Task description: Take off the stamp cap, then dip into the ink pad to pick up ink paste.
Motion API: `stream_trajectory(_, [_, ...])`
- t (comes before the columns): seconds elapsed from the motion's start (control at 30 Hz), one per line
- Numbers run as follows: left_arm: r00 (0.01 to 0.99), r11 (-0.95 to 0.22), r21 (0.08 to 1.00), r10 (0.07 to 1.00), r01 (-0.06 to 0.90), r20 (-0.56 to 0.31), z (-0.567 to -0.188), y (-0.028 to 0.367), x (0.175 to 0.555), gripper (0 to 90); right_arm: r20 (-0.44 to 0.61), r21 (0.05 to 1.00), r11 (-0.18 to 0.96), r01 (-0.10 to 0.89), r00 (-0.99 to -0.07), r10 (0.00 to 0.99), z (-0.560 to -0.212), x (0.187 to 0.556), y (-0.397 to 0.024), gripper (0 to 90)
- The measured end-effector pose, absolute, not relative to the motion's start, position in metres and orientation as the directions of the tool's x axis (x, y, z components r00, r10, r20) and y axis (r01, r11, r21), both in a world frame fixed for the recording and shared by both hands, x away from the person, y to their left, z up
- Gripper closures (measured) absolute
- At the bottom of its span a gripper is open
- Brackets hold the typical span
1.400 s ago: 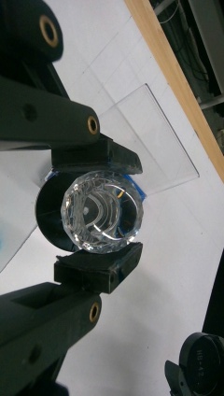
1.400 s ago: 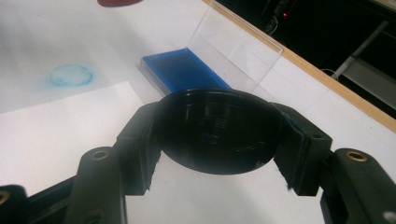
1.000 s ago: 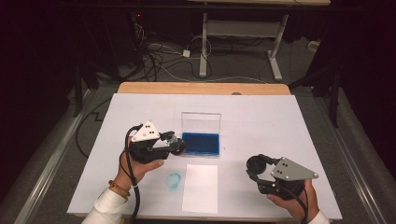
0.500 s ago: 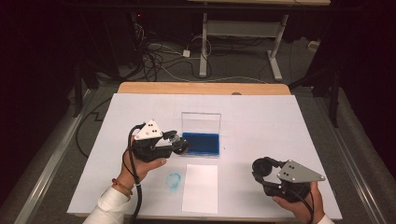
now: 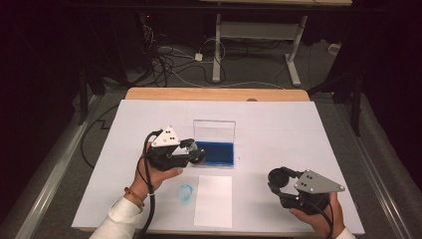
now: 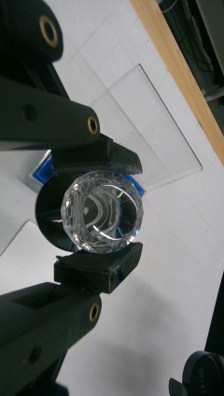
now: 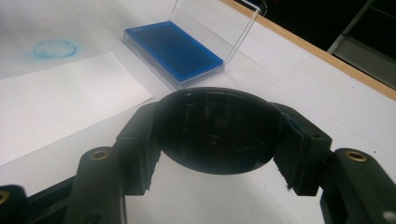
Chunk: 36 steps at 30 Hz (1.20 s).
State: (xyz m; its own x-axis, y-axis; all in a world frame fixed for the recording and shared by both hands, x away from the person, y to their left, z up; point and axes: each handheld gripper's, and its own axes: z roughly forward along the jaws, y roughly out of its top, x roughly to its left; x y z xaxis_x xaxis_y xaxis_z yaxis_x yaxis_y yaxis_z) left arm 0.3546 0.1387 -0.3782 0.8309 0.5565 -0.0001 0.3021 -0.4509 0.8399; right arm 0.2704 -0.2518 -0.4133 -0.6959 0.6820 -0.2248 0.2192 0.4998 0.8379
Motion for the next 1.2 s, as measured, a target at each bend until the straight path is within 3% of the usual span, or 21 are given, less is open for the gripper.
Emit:
stream_trajectory(0.73, [0.867, -0.577, 0.757, 0.498, 0.307, 0.028, -0.345, 0.113, 0.391, 54.8, -0.191, 0.848, 0.476, 0.232, -0.705, 0.683, -0.414, 0.271, -0.252, 38.3])
stream_trajectory(1.2, [0.875, -0.667, 0.66, 0.483, 0.347, 0.028, -0.358, 0.093, 0.417, 54.8, -0.19, 0.833, 0.497, 0.242, -0.719, 0.669, -0.418, 0.272, -0.249, 38.3])
